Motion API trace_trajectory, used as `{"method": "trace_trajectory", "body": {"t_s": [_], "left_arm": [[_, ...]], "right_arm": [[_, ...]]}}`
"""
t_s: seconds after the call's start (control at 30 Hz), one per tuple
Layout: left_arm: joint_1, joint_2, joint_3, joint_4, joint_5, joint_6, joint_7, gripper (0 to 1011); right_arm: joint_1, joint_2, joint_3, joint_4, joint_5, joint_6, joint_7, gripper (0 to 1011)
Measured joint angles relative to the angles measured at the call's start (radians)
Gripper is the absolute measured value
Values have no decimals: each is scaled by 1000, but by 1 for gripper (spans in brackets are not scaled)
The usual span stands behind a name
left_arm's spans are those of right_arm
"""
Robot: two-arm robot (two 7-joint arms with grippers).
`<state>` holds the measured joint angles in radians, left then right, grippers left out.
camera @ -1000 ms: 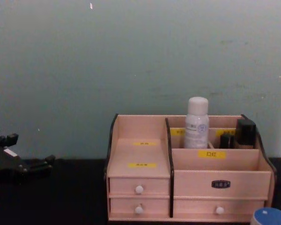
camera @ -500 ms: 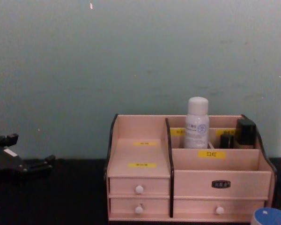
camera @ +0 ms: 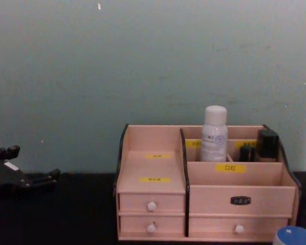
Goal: Pick up the facial cleanser and watermelon frost from the table and place them into the tiered storage box.
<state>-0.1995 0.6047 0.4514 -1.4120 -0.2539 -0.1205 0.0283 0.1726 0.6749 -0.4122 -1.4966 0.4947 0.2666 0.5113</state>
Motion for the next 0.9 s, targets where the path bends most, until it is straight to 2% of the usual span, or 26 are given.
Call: {"method": "trace_trajectory", "body": {"t_s": [0.47,0.8,0.9], "left_arm": [[0,0,0,0,0,0,0,1001],[0,0,0,0,0,0,0,1001],[0,0,0,0,0,0,0,1001]], "right_arm": [[-1,0,1,0,0,-1,0,993],[-1,1,1,-1,1,-1,0,738],[-1,1,1,-2,1,-1,0,726]]}}
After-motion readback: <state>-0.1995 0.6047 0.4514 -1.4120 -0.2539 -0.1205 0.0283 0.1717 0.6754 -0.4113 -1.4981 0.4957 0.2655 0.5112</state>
